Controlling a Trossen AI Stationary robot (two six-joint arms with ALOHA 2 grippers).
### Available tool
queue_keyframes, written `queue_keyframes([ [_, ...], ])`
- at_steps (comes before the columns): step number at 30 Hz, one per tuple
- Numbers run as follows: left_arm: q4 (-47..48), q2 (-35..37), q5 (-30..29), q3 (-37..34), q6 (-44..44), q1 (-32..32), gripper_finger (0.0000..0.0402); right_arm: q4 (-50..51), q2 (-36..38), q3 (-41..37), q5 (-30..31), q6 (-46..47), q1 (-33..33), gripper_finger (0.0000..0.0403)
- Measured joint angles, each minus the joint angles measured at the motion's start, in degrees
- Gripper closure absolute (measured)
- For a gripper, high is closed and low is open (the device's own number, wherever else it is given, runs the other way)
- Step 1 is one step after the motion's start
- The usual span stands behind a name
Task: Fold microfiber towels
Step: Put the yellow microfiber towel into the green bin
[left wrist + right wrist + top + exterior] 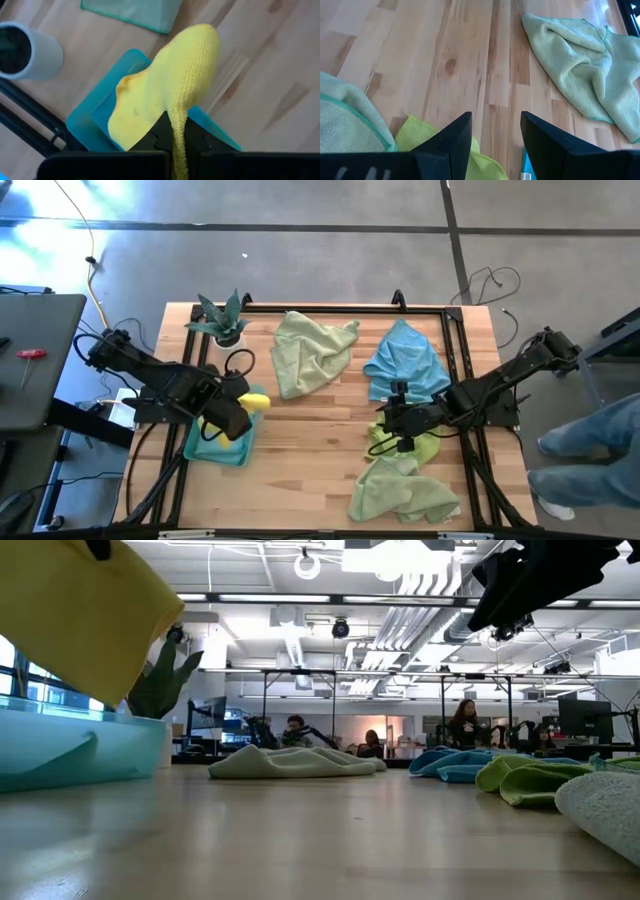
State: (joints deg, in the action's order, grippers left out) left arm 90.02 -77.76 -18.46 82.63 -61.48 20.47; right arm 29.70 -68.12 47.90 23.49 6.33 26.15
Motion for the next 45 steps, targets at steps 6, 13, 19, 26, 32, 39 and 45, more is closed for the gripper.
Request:
queue_keyframes([
  [6, 0.0, 2.1, 0.5, 0.0, 9.8, -0.2, 0.0401, -0.2, 0.0, 0.0, 0.0, 1.2, 0.0, 0.0240],
  [13, 0.0, 8.2, 0.7, -2.9, 11.3, -0.2, 0.0401, -0.4, 0.0, 0.0, 0.0, 1.2, 0.0, 0.0240],
  [19, 0.0, 15.4, -0.5, -7.7, 9.8, -0.2, 0.0401, -0.4, 0.0, 0.0, -0.1, 1.2, 0.0, 0.0240],
  [26, 0.0, 22.8, -2.4, -13.4, 8.6, -0.2, 0.0401, -0.4, 0.0, 0.0, -0.1, 1.2, 0.0, 0.0240],
  [32, 0.0, 24.8, -5.8, -16.8, 7.5, -0.8, 0.0401, -0.4, 0.0, 0.0, -0.1, 1.2, 0.0, 0.0240],
  [39, 0.0, 22.7, -5.6, -24.4, 5.3, -3.5, 0.0401, -0.4, 0.0, 0.0, -0.1, 1.2, 0.0, 0.0240],
  [45, -3.7, 18.5, -0.6, -30.3, 4.6, -4.7, 0.0401, -0.4, 0.0, 0.0, -0.1, 1.1, 0.0, 0.0240],
])
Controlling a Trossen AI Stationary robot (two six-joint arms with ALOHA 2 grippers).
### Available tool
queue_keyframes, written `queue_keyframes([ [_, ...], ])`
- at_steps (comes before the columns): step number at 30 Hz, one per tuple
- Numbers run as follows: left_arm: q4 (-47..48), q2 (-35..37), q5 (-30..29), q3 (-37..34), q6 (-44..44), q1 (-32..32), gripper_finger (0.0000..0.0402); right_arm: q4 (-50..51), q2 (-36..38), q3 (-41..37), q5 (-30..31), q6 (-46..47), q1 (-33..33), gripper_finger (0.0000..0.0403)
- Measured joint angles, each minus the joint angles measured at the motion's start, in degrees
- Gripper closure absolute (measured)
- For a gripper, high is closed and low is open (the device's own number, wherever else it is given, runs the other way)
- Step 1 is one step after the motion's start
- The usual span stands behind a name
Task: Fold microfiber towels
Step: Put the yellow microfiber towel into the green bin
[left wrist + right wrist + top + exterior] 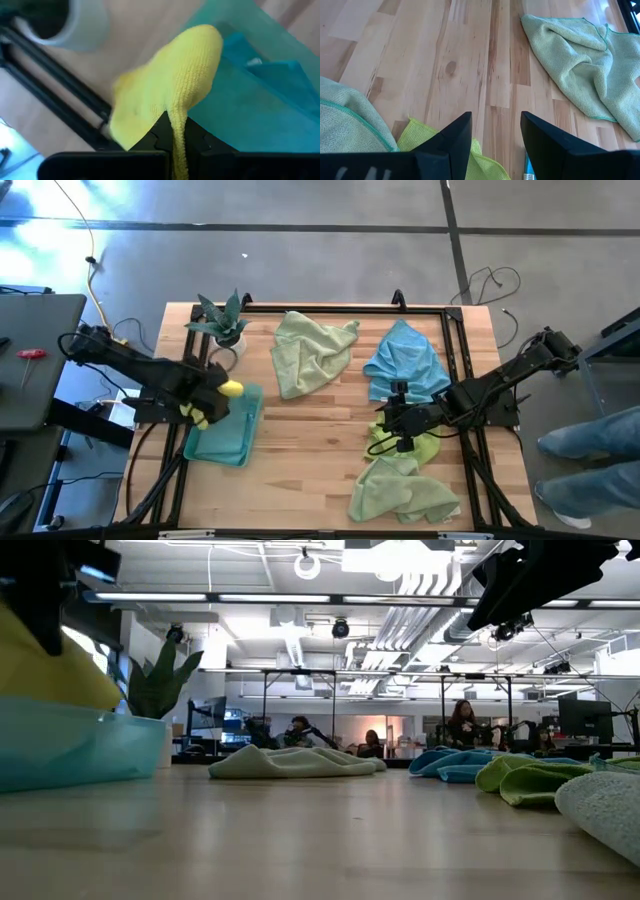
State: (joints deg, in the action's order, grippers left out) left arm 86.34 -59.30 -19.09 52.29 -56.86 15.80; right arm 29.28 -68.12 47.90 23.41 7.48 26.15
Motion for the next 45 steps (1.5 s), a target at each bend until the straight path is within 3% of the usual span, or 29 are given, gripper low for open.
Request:
queue_keyframes([
  [8, -11.9, -6.8, 4.3, -4.2, -0.8, 1.5, 0.0401, 0.0, 0.0, 0.0, 0.0, 0.0, 0.0, 0.0240],
  [20, -26.7, -16.1, 9.6, -4.3, -3.2, 5.2, 0.0401, -0.5, 0.0, 0.0, 0.0, 0.0, 0.0, 0.0240],
  [29, -30.5, -20.5, 10.0, -4.3, -4.7, 7.4, 0.0397, -1.1, 0.0, 0.0, 0.0, 0.0, 0.0, 0.0240],
  [37, -31.0, -22.6, 9.4, -4.3, -5.1, 8.5, 0.0359, -1.3, 0.0, 0.0, 0.0, 0.0, 0.0, 0.0240],
  [45, -30.8, -22.8, 9.1, -4.3, -4.0, 8.7, 0.0278, -1.3, 0.0, 0.0, 0.0, 0.0, 0.0, 0.0240],
])
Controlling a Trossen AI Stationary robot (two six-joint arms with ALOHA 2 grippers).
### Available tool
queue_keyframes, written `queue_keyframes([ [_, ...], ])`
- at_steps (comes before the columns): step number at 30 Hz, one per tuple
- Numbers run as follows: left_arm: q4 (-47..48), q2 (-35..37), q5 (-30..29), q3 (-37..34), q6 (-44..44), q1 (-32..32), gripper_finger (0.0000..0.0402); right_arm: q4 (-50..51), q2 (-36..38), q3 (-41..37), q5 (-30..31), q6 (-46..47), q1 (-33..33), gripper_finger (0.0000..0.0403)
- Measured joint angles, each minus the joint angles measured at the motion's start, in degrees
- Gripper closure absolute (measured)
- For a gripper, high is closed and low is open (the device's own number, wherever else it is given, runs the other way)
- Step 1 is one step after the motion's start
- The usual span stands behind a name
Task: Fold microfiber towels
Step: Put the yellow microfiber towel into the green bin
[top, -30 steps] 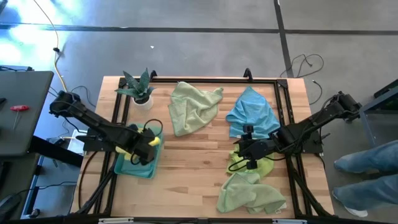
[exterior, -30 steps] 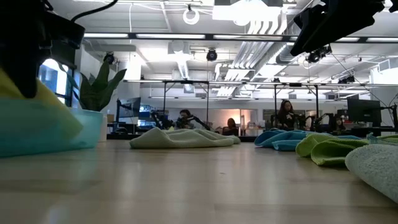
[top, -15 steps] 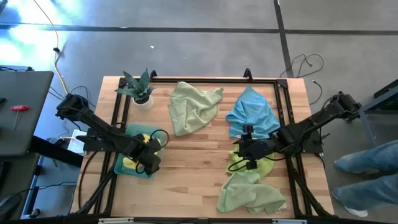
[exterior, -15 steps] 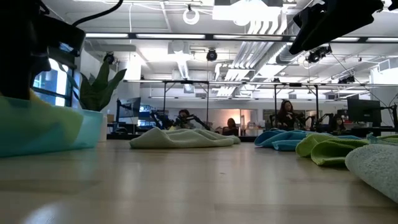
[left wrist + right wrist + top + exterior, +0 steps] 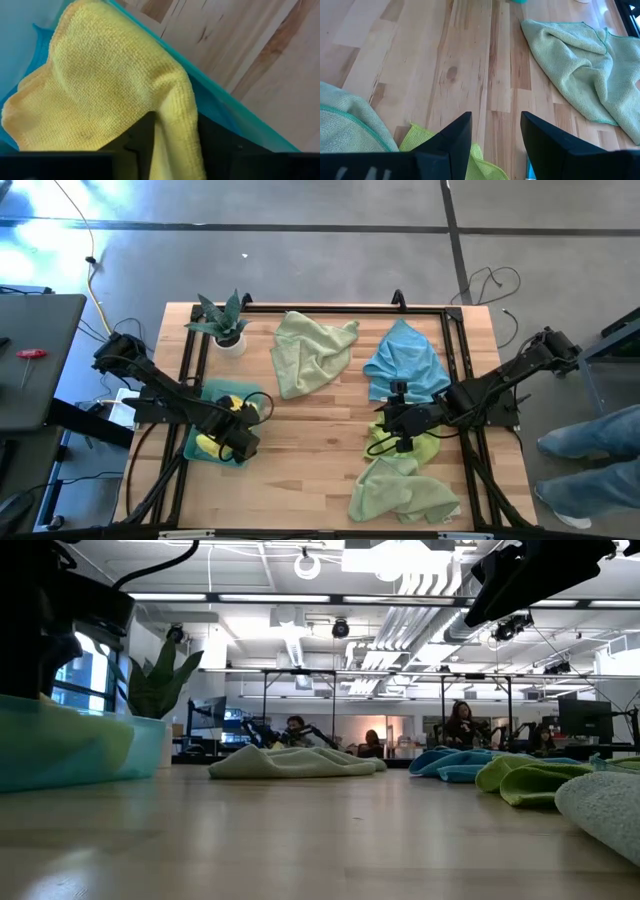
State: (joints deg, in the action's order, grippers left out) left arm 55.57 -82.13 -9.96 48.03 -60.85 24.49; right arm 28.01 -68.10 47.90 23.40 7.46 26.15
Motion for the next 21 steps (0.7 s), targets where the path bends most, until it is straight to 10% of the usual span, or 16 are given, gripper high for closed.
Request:
queue_keyframes([
  [12, 10.1, 6.1, -7.4, 7.7, 7.0, -0.1, 0.0219, 0.0, 0.0, 0.0, 0.0, 0.0, 0.0, 0.0240],
  [21, 6.3, 6.6, 1.2, -0.8, 0.8, -1.8, 0.0233, 0.0, 0.0, 0.0, 0.0, 0.0, 0.0, 0.0240],
])
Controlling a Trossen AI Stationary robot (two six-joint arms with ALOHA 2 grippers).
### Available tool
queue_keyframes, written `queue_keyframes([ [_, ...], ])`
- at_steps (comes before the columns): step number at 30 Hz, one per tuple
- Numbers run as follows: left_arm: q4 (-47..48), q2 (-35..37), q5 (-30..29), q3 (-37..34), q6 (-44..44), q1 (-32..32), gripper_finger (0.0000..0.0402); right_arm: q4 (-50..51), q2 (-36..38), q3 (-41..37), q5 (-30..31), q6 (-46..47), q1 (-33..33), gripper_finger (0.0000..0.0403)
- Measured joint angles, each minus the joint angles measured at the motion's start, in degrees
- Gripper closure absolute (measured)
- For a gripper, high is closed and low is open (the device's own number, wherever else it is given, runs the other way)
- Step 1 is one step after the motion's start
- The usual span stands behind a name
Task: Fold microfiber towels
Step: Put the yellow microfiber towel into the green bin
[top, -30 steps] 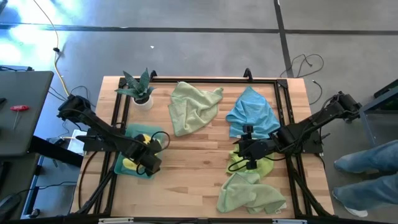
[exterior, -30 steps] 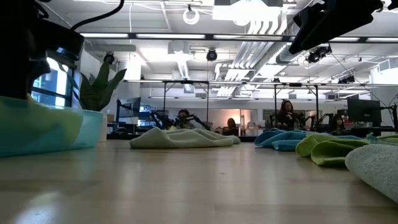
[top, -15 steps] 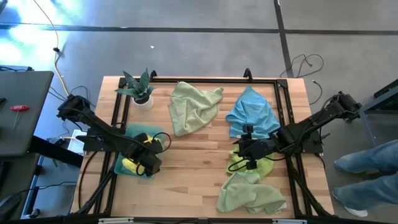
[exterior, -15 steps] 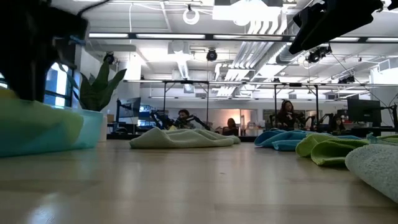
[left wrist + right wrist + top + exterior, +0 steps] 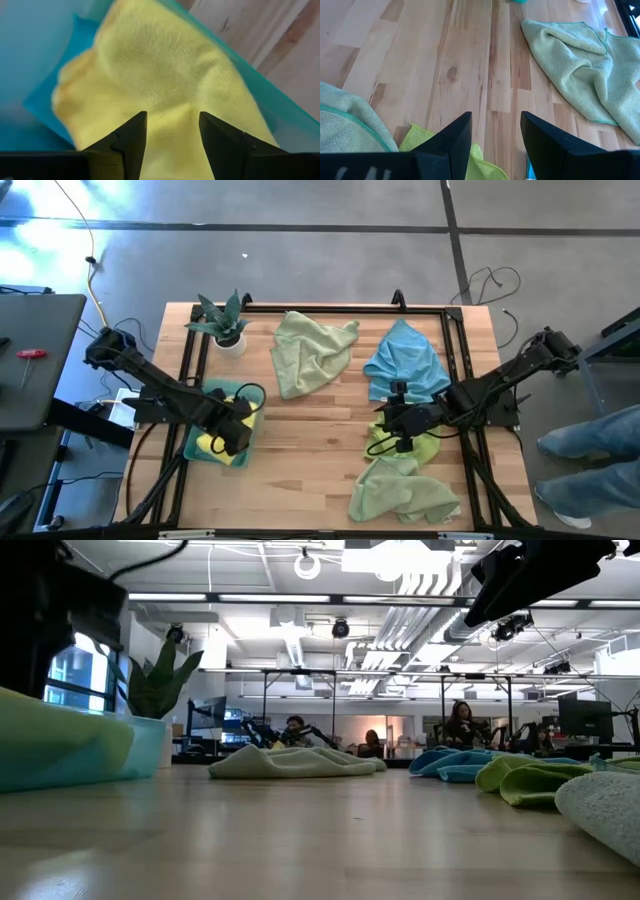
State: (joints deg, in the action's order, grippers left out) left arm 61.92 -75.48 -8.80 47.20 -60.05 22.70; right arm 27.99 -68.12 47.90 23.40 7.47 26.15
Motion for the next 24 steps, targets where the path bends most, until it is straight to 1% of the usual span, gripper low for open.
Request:
queue_keyframes([
  [3, -2.2, 0.0, 1.6, -3.0, -0.9, -0.5, 0.0239, 0.0, 0.0, 0.0, 0.0, 0.0, 0.0, 0.0240],
  [7, -1.9, 0.0, 1.7, -6.8, -2.7, -1.3, 0.0248, 0.0, 0.0, 0.0, 0.0, 0.0, 0.0, 0.0240],
  [10, -0.7, 0.0, 1.5, -8.3, -5.9, -1.8, 0.0257, 0.0, 0.0, 0.0, 0.0, 0.0, 0.0, 0.0240],
  [14, 0.4, 0.0, 1.1, -6.4, -6.4, -1.6, 0.0270, 0.0, 0.0, 0.0, 0.0, 0.0, 0.0, 0.0240],
  [17, 6.3, 0.6, -1.3, -2.8, -4.5, -1.7, 0.0276, 0.0, 0.0, 0.0, 0.0, 0.0, 0.0, 0.0240],
  [20, 10.9, 0.6, -3.2, 0.7, -4.5, -2.1, 0.0277, 0.0, 0.0, 0.0, 0.0, 0.0, 0.0, 0.0240],
  [22, 10.4, 0.6, -3.5, 1.7, -4.7, -2.1, 0.0277, 0.0, 0.0, 0.0, 0.0, 0.0, 0.0, 0.0240],
  [24, 7.1, 0.5, -3.9, 1.6, -4.2, -2.1, 0.0277, 0.0, 0.0, 0.0, 0.0, 0.0, 0.0, 0.0240],
])
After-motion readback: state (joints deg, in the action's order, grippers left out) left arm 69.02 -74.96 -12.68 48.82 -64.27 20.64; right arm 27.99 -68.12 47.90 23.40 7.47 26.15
